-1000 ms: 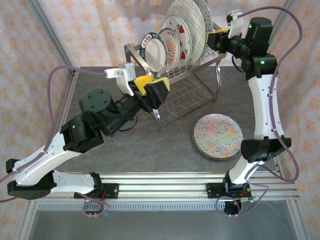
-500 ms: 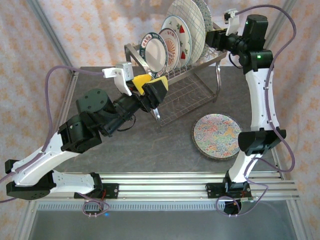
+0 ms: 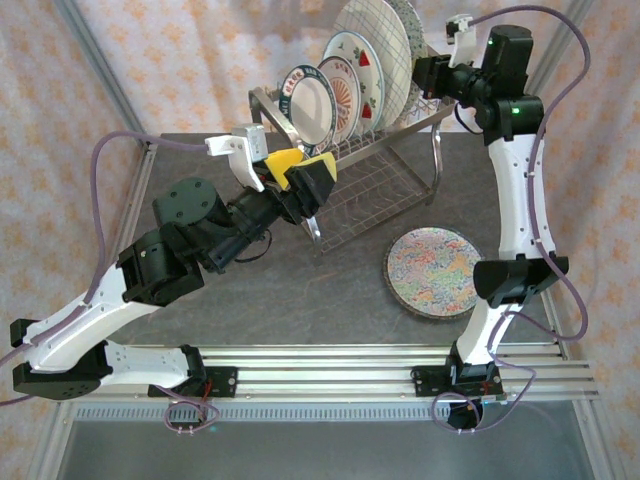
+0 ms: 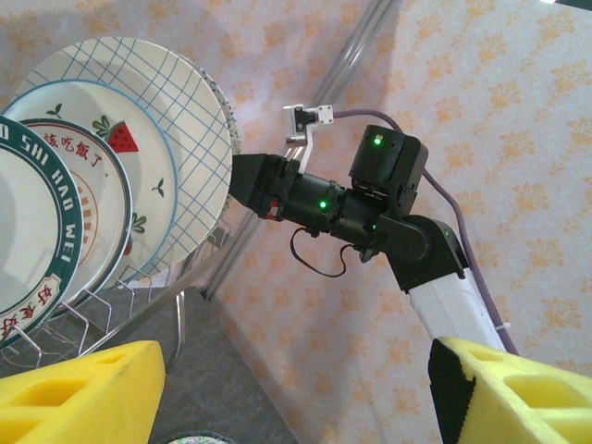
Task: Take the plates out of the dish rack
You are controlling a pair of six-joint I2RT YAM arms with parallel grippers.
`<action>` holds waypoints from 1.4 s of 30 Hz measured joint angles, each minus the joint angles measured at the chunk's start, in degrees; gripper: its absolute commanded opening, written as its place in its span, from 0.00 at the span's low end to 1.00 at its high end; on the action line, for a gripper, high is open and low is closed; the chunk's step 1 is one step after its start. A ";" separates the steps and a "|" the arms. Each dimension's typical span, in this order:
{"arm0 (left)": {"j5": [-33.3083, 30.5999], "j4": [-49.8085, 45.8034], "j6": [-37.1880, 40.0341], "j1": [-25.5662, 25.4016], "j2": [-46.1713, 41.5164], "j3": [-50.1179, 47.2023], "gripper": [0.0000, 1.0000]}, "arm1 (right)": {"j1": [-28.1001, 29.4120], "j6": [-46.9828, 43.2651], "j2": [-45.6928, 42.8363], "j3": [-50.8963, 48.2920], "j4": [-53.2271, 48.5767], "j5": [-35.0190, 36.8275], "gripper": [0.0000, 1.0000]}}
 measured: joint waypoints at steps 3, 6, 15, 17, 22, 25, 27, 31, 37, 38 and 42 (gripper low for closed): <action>0.00 0.15 0.00 0.00 0.00 0.00 0.76 | 0.39 -0.20 0.00 0.42 -0.70 1.62 0.00; -0.02 0.28 0.02 0.00 0.00 -0.02 0.76 | 0.72 -0.42 0.00 0.61 -0.94 2.86 0.00; -1.33 5.11 0.90 0.00 -0.74 -1.53 0.76 | 1.70 -0.90 -0.37 0.63 -0.96 6.12 0.00; -1.75 6.64 1.81 0.00 -0.90 -1.64 0.76 | 1.97 -1.31 -0.57 0.63 -1.09 6.95 0.00; -3.43 11.06 4.59 0.00 -1.29 -2.54 0.77 | 2.21 -1.99 -1.31 0.63 -1.09 8.50 0.00; -4.11 12.94 5.84 0.00 -1.27 -2.82 0.77 | 2.21 -2.58 -2.08 0.68 -0.85 9.53 0.00; -4.13 13.73 6.29 0.00 -1.25 -2.82 0.77 | 2.08 -2.82 -2.58 0.98 -0.90 10.08 0.00; -4.11 14.62 6.62 0.00 -1.07 -2.82 0.77 | 2.05 -3.30 -3.10 2.01 -0.98 11.08 0.00; -4.04 15.19 6.25 0.00 -0.37 -2.82 0.77 | 2.05 -3.50 -4.04 2.84 -1.11 13.00 0.00; -4.02 15.21 6.14 0.00 -0.26 -2.82 0.77 | 2.05 -3.50 -4.33 2.84 -1.11 13.35 0.00; -3.61 15.21 5.70 0.00 0.24 -2.82 0.77 | 2.03 -3.52 -6.03 2.86 -1.14 15.56 0.00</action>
